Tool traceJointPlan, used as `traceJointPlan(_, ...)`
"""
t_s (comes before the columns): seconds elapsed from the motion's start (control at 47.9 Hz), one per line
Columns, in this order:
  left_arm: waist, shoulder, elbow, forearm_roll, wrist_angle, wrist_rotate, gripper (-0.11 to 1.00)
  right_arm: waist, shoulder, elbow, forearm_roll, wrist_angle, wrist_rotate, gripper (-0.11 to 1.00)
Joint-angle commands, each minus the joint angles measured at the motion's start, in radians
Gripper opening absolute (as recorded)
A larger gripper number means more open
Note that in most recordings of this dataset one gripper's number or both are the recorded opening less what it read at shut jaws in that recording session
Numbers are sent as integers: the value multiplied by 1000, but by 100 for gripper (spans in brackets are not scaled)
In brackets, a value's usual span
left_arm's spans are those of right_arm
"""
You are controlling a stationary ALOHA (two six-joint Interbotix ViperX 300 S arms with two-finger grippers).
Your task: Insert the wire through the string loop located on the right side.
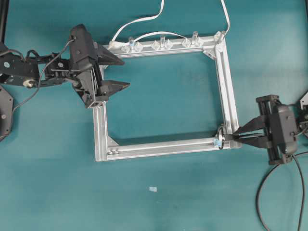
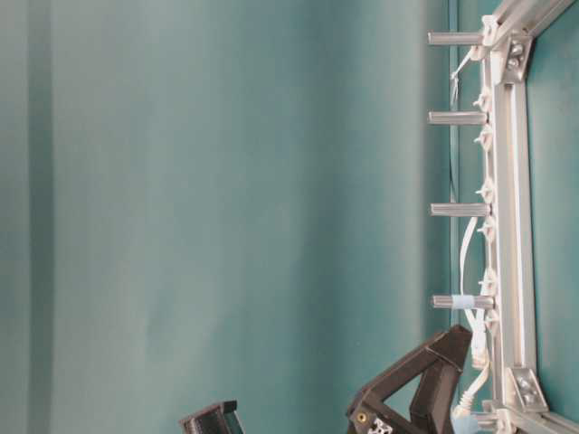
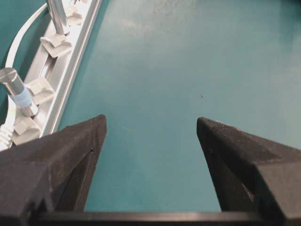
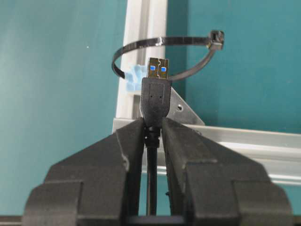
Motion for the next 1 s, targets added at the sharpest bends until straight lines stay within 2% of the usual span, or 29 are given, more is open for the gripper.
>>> traceJointPlan(0.0, -9, -9, -20, 3, -5, 0, 79, -2, 26, -35, -3, -11, -3, 16)
traceJointPlan(0.355, -29, -9, -21, 3, 60, 2, 79, -2, 101, -81, -3, -32, -3, 16)
traceJointPlan(0.981, -52, -9, -32, 3, 61, 2, 79, -3, 127, -101, -3, -54, -3, 16)
